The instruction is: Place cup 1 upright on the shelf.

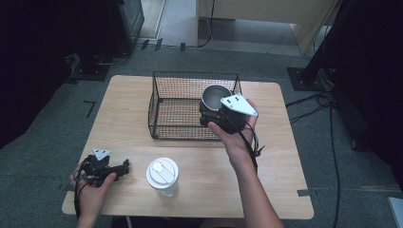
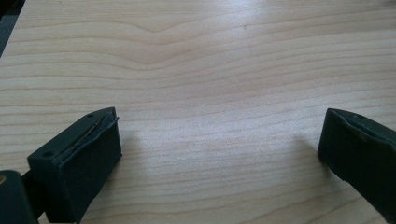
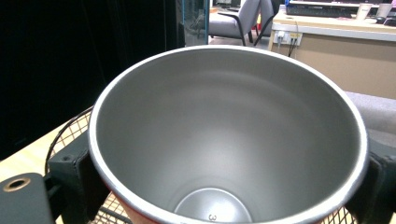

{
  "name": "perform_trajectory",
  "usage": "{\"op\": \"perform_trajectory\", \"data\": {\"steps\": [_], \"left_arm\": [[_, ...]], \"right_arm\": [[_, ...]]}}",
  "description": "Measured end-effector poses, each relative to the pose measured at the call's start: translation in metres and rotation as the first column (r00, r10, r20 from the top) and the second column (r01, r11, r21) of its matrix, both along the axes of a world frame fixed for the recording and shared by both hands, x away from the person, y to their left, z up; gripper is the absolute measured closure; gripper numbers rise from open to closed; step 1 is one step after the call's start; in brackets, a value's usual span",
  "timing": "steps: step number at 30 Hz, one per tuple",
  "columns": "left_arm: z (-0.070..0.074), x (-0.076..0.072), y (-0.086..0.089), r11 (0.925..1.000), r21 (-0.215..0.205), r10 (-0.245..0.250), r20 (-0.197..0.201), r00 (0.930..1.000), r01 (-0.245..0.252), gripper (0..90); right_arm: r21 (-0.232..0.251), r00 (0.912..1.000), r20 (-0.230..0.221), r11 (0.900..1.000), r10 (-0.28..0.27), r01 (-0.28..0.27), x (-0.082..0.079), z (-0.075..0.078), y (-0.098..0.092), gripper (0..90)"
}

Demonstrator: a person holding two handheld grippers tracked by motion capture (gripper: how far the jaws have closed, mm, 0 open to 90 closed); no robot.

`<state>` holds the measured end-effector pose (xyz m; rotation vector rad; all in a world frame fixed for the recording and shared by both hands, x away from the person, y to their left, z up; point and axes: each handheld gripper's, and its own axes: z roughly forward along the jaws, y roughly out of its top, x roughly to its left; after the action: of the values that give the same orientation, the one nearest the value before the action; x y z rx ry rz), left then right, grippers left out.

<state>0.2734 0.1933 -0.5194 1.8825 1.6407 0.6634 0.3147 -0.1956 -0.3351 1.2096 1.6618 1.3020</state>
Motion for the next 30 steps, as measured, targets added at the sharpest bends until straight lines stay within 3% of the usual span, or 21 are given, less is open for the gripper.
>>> {"op": "perform_trajectory", "data": {"steps": [17,30], "left_arm": [[0.000,0.000,0.000,1.0000,0.000,0.001,0.001,1.0000,-0.001,0.0],[0.000,0.000,0.000,1.0000,0.000,0.000,0.001,1.0000,0.000,0.0]], "right_arm": [[0.012,0.9976,0.002,0.998,-0.069,0.069,0.034,-0.023,-0.004,7.1],[-0.019,0.9938,-0.053,0.995,-0.098,0.097,0.056,-0.043,-0.004,7.1]]}}
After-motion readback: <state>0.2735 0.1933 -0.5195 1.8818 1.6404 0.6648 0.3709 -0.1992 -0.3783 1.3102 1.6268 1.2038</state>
